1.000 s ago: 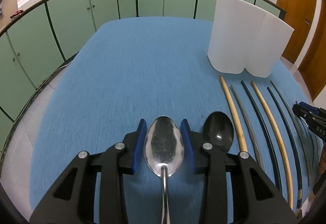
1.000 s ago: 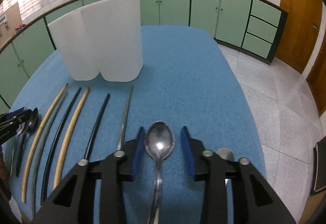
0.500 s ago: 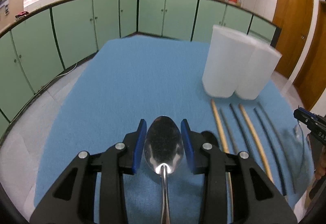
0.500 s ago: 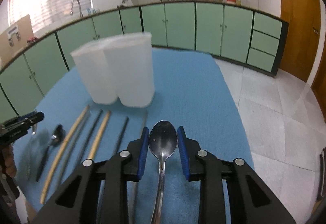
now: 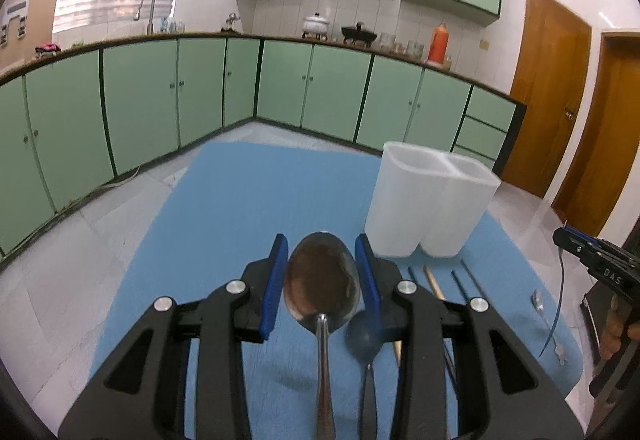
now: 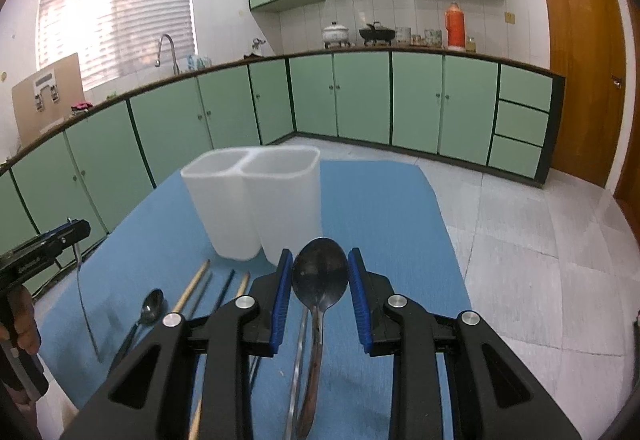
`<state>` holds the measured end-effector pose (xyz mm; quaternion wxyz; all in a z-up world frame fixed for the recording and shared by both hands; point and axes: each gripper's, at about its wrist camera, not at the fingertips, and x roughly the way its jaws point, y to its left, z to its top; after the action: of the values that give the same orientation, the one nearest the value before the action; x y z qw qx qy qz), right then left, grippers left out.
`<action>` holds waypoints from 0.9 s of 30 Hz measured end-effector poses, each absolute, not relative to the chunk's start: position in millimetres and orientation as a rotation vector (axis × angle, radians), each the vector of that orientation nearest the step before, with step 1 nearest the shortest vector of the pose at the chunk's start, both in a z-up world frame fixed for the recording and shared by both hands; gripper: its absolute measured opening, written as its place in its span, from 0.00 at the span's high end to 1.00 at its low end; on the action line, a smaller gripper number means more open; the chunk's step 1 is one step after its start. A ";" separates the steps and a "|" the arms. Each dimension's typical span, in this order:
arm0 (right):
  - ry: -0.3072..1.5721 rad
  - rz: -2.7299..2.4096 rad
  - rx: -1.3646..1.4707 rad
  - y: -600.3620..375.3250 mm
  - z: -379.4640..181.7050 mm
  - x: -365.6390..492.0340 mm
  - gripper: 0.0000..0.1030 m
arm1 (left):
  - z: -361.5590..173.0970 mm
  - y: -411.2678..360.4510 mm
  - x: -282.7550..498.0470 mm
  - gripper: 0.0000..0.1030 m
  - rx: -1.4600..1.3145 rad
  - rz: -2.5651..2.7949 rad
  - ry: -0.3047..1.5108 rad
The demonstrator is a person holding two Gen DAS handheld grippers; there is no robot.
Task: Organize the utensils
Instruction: 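Lift both held spoons and carry them toward the white utensil holder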
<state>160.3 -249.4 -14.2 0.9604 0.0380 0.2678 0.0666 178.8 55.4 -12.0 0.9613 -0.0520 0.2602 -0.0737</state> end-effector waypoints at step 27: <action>0.235 0.121 0.078 -235.5 92.0 249.1 0.73 | 104.8 -28.7 262.5 0.68 -0.073 -0.257 0.130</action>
<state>249.1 -235.5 92.0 0.9905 0.0387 0.1170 0.0603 262.5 -28.7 104.8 0.9890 -0.0362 0.0647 -0.1280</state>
